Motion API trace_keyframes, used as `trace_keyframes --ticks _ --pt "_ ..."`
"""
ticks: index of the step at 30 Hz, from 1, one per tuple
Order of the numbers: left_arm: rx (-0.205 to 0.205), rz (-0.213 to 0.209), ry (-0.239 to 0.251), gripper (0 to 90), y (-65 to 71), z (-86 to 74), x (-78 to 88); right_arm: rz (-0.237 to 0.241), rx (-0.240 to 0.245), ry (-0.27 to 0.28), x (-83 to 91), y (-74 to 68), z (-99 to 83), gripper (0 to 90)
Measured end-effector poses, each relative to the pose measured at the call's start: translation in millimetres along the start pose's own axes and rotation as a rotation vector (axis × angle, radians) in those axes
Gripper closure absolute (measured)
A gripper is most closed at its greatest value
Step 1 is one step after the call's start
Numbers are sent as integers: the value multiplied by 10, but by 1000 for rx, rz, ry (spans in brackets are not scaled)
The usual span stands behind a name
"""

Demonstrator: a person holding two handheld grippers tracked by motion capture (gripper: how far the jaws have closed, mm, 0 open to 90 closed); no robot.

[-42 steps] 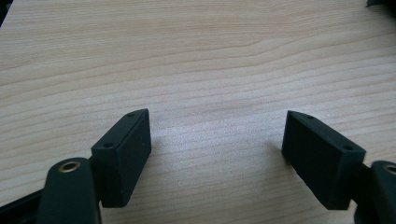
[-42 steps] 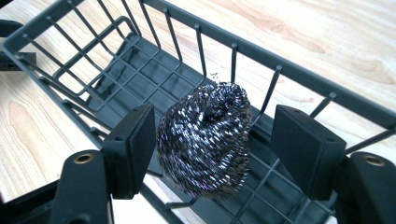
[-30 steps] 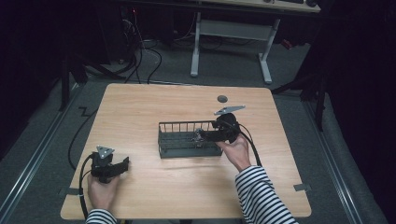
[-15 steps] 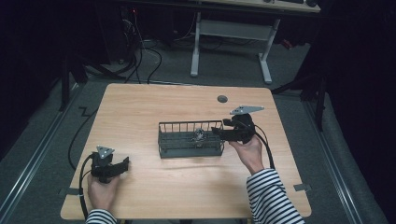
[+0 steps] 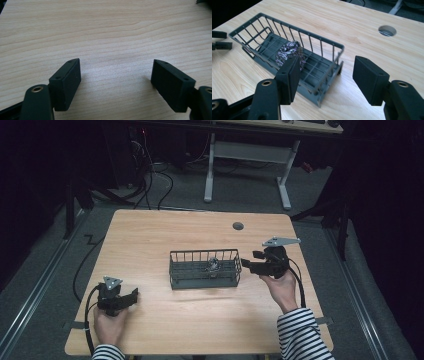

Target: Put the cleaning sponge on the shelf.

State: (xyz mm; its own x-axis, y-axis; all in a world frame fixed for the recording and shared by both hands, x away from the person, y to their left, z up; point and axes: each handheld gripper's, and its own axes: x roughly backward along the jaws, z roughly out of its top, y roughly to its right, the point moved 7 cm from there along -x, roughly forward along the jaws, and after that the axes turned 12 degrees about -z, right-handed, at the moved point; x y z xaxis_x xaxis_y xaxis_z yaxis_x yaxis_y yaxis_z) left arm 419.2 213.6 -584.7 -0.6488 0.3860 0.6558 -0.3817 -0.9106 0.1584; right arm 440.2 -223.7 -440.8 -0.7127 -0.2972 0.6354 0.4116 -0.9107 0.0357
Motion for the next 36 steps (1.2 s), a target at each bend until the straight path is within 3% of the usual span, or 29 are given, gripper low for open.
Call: trace_keyframes --ticks 4,10,12,17,24,29,36 --pt "22 -18 14 248 -12 4 8 -22 -1 18 103 68 -22 397" --pt "16 -15 8 246 -8 2 7 -21 -45 47 216 178 -116 407" --pt "14 -11 9 246 -8 3 4 -43 -39 54 248 211 -175 412" --pt "12 -9 8 245 -6 3 2 -53 -78 59 299 310 -319 412" --pt "9 -9 6 245 -5 3 1 -73 -116 60 305 434 -527 412" --pt "6 -7 4 244 -3 3 -1 -82 -126 56 271 458 -664 409" --pt "3 -8 2 243 -1 3 -1 -75 -176 38 168 487 -952 407"
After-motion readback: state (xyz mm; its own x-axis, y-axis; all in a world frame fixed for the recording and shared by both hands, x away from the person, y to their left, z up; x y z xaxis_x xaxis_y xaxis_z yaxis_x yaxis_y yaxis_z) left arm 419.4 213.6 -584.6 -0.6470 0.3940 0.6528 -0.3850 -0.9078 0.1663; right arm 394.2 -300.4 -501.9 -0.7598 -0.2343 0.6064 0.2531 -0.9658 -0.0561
